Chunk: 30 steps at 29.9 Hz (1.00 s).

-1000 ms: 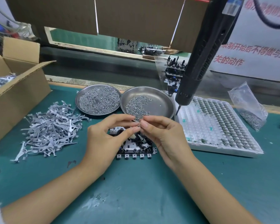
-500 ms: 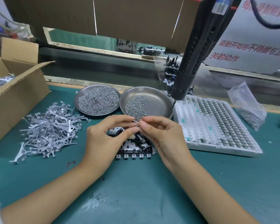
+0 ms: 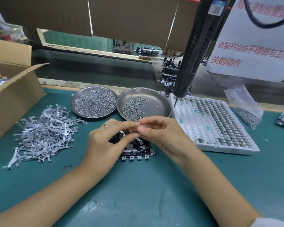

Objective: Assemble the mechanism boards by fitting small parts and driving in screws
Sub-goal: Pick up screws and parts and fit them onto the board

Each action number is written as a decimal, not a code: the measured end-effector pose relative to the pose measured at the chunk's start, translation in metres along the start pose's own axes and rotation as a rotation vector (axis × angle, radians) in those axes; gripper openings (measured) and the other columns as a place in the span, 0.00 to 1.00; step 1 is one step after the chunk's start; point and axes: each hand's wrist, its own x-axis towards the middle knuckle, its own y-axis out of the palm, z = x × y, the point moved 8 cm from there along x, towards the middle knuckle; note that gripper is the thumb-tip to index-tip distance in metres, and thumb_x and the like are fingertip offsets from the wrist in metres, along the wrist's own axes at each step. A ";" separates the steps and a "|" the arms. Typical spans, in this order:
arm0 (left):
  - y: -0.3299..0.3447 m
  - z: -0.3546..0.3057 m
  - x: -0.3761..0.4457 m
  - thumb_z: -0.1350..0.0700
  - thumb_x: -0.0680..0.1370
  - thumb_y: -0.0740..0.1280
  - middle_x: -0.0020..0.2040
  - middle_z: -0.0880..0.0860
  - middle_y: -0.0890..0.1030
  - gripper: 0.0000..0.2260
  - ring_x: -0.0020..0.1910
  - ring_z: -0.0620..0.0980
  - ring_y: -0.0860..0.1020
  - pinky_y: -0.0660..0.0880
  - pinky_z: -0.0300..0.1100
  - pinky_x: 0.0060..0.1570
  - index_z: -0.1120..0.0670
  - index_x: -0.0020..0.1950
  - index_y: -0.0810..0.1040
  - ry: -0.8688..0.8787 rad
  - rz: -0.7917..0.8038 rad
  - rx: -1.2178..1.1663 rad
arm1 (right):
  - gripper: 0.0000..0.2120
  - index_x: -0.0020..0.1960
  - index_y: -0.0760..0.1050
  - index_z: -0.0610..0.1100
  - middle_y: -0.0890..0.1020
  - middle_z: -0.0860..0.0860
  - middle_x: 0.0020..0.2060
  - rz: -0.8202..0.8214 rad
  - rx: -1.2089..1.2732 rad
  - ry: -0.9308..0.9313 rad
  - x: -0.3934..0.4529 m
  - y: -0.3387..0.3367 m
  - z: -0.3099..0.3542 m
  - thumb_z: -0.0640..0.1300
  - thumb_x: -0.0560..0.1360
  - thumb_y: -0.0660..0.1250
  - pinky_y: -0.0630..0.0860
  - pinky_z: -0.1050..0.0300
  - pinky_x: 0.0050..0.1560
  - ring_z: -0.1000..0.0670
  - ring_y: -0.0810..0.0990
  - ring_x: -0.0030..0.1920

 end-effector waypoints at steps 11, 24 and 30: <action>0.000 0.008 0.000 0.58 0.72 0.69 0.44 0.45 0.82 0.08 0.46 0.38 0.78 0.72 0.30 0.48 0.50 0.49 0.82 -0.089 -0.003 -0.087 | 0.03 0.44 0.82 0.44 0.84 0.50 0.35 0.016 -0.475 0.063 -0.013 -0.039 0.036 0.39 0.70 0.73 0.78 0.64 0.39 0.54 0.81 0.35; -0.004 0.035 -0.003 0.60 0.71 0.73 0.39 0.42 0.84 0.07 0.35 0.37 0.79 0.73 0.28 0.28 0.48 0.43 0.83 -0.389 -0.129 -0.264 | 0.11 0.49 0.83 0.44 0.79 0.53 0.36 -0.447 -1.428 0.046 -0.062 -0.189 0.079 0.32 0.72 0.68 0.67 0.62 0.42 0.51 0.76 0.39; -0.006 0.038 -0.002 0.58 0.71 0.72 0.40 0.42 0.84 0.06 0.38 0.39 0.79 0.77 0.33 0.37 0.48 0.44 0.83 -0.409 -0.131 -0.247 | 0.18 0.55 0.81 0.45 0.78 0.53 0.38 -0.382 -1.609 0.022 -0.057 -0.176 0.073 0.29 0.71 0.65 0.74 0.54 0.46 0.48 0.76 0.43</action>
